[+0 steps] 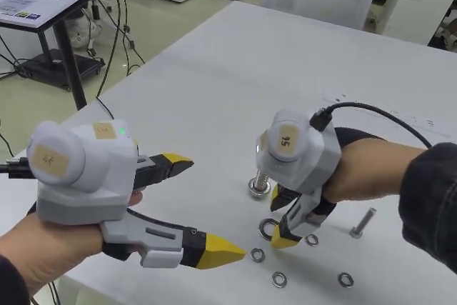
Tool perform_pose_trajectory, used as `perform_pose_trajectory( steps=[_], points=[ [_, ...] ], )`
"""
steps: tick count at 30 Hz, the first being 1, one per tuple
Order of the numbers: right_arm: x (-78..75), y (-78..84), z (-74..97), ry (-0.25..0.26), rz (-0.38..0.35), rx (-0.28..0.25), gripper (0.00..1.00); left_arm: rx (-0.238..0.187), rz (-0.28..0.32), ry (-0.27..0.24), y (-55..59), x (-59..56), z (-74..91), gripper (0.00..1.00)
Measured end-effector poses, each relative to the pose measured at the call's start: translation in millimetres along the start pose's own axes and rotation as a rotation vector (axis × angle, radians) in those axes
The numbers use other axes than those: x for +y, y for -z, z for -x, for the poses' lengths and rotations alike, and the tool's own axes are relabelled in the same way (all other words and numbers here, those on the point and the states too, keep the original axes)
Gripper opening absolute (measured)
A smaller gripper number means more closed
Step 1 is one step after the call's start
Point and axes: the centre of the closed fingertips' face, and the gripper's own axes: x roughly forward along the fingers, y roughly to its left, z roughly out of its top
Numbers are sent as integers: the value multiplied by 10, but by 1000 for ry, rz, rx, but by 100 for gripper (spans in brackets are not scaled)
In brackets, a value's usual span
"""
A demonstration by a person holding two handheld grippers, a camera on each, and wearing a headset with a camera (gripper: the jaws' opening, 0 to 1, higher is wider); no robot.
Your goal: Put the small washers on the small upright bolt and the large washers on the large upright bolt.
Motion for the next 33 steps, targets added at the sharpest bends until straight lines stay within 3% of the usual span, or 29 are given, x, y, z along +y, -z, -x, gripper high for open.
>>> perform_pose_trajectory(
  steps=[33],
  points=[
    [13, 41, -21, 2, 3, -8, 25, -23, 3, -57, -58, 132, 59, 93]
  ],
)
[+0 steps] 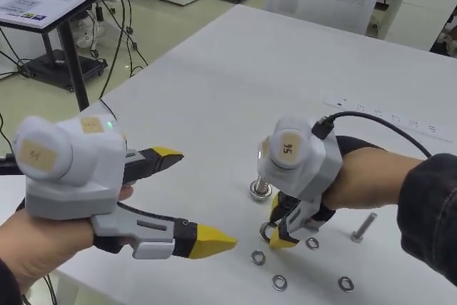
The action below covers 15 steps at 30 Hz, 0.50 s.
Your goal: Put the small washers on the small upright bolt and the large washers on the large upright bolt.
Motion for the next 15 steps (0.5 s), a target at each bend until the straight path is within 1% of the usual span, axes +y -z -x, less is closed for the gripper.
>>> perform_pose_trajectory(
  steps=[6, 13, 15],
  points=[
    [-3, 1, 1, 2, 0, 5, 24, 1, -2, -3, 5, 15, -1, 93],
    [5, -1, 2, 7, -28, 0, 24, 5, -3, -8, 16, 32, -12, 93],
    [9, -2, 0, 9, -20, 6, 24, 7, -3, -9, 24, 38, -22, 93]
  ],
)
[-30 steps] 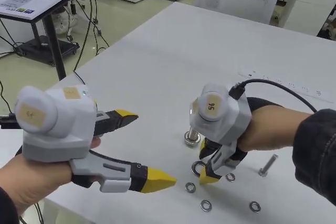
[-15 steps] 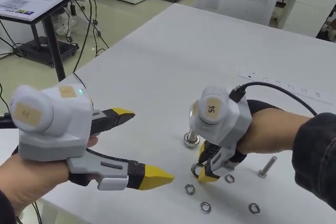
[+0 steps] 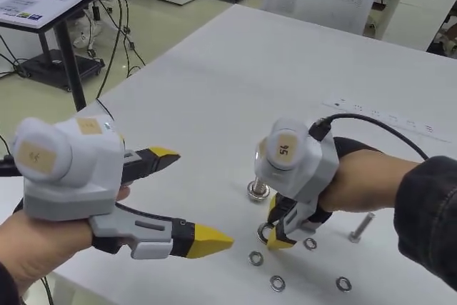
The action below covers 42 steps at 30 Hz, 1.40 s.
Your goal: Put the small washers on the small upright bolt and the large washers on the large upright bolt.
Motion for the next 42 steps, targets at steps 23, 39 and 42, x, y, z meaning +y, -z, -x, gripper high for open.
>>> perform_pose_trajectory(
  steps=[23, 39, 42],
  points=[
    [-65, -10, 106, 20, -42, -30, 22, 9, -10, -35, 81, 46, -23, 93],
    [-185, 33, 415, 78, -83, -59, 22, 9, -32, -36, 113, 70, -119, 94],
    [-189, 29, 479, 85, -83, -56, 22, 5, -33, -37, 106, 81, -126, 94]
  ],
)
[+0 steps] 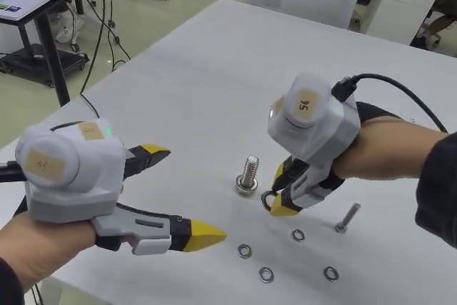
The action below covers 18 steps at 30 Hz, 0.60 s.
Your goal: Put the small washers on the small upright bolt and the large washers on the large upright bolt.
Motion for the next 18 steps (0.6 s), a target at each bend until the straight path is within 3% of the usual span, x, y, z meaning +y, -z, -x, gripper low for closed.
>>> perform_pose_trajectory(
  steps=[18],
  points=[
    [-224, -318, 416, 57, 67, -16, 22, -5, -8, 14, -21, -5, -49, 93]
  ],
)
